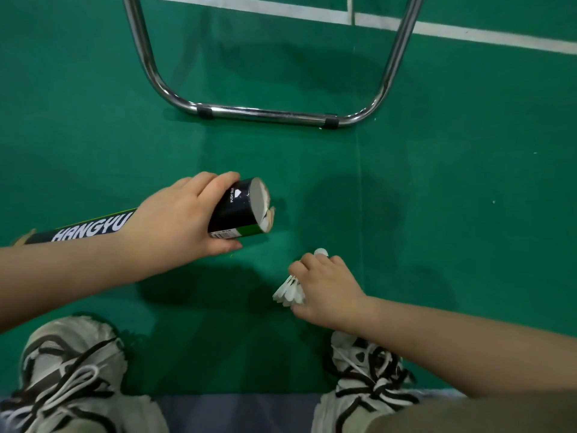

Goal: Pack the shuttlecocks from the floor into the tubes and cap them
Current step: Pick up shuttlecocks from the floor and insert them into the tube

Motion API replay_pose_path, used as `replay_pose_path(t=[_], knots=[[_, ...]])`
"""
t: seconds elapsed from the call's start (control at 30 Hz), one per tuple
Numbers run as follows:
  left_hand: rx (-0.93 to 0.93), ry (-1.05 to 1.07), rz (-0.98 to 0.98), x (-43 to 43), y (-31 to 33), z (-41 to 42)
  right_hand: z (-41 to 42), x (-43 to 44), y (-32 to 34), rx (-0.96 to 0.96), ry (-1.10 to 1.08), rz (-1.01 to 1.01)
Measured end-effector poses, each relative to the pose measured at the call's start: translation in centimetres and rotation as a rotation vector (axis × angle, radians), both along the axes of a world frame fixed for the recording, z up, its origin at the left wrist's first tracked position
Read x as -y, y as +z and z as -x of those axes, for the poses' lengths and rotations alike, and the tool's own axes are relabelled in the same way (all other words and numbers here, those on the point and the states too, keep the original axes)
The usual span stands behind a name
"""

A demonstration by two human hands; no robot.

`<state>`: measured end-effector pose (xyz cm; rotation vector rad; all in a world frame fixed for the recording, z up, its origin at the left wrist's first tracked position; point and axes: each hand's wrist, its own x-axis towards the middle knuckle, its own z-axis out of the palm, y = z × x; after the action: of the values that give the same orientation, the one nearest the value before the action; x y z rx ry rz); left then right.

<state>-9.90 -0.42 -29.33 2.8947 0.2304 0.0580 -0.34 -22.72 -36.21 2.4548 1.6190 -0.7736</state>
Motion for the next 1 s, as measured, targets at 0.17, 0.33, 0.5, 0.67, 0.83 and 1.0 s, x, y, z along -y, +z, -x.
replay_pose_path(t=[0.17,0.33,0.5,0.67,0.83,1.0], knots=[[-0.014,-0.007,0.010,-0.3,-0.1,0.3,-0.8,0.4,0.2,-0.046,-0.079,-0.034],[-0.015,-0.015,0.029,-0.1,-0.1,0.6,-1.6,0.6,0.1,-0.078,-0.188,-0.134],[-0.002,-0.017,0.050,-0.2,-0.1,0.8,-3.7,-0.5,1.1,-0.137,-0.470,-0.244],[-0.009,-0.021,0.053,-0.3,-0.1,0.8,-6.5,-2.8,4.6,-0.739,-1.105,-0.692],[-0.014,-0.021,0.042,-0.1,0.0,0.6,-4.4,-5.4,7.5,-1.047,-0.967,-0.732],[-0.007,-0.037,0.043,0.6,0.3,0.5,-3.0,-5.8,6.7,-0.619,-0.751,-0.732]])
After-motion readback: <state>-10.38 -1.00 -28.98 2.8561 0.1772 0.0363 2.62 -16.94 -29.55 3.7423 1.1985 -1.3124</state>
